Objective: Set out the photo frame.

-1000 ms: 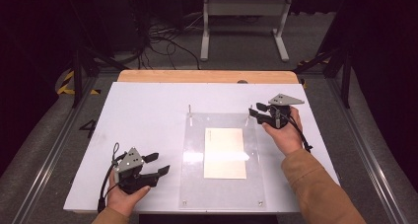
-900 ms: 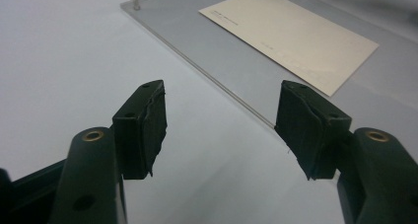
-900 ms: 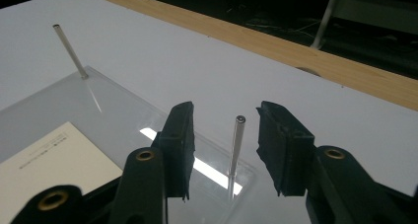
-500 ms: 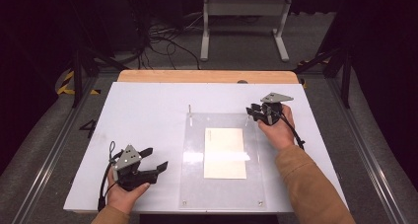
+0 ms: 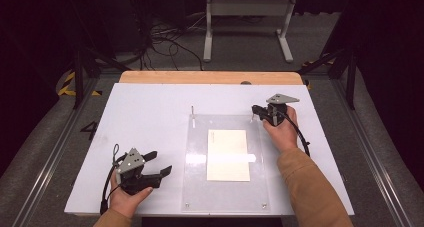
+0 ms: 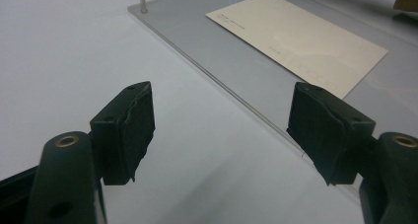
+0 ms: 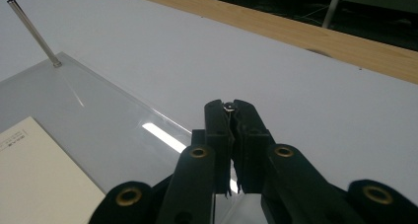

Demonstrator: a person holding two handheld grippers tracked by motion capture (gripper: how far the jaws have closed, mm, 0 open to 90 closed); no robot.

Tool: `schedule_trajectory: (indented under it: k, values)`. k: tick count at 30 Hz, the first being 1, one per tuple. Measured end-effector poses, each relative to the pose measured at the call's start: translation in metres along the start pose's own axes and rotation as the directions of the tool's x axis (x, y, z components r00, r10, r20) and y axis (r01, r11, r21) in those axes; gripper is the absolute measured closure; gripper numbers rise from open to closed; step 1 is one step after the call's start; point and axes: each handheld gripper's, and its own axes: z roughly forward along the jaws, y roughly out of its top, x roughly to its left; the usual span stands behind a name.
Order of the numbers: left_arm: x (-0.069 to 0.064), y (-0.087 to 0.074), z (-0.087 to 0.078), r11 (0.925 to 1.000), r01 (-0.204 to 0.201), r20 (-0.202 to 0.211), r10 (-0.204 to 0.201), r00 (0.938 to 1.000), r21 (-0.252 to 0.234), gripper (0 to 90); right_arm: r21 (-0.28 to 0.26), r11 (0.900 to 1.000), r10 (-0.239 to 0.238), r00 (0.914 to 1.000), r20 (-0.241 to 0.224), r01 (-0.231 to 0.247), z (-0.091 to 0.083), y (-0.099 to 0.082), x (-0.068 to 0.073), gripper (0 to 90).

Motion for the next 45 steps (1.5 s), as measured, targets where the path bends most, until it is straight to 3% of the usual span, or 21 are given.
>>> schedule_trajectory:
  k: [7,15,20,25,33,45]
  values:
    - [-0.001,0.001,0.0,1.0,-0.009,0.003,0.009,1.0,-0.002,26.2,-0.032,0.9985,0.044,0.9987,-0.027,-0.045,0.002,-0.004,-0.005,86.0]
    - [-0.002,0.002,0.002,0.9999,-0.012,0.004,0.012,0.9999,0.002,26.1,-0.049,0.994,0.097,0.995,-0.024,-0.098,0.006,-0.006,-0.008,86.0]
    - [0.0,0.002,0.0,0.9999,-0.014,0.001,0.014,0.9999,-0.008,25.3,-0.065,0.9867,0.145,0.9879,-0.055,-0.149,0.01,-0.008,-0.014,86.0]
    - [0.001,0.001,-0.002,0.9997,-0.012,0.0,0.012,0.9999,-0.022,23.2,-0.049,0.9799,0.19,0.9798,-0.062,-0.193,0.015,-0.004,-0.018,86.0]
    - [-0.002,0.0,-0.001,0.9978,-0.066,-0.033,0.066,0.9973,-0.006,15.7,-0.046,0.9692,0.238,0.9684,-0.075,-0.242,0.019,-0.004,-0.022,86.0]
    - [-0.007,0.002,0.002,0.9938,-0.105,-0.024,0.105,0.9942,-0.036,11.9,-0.039,0.961,0.27,0.9597,-0.077,-0.274,0.022,-0.002,-0.024,85.9]
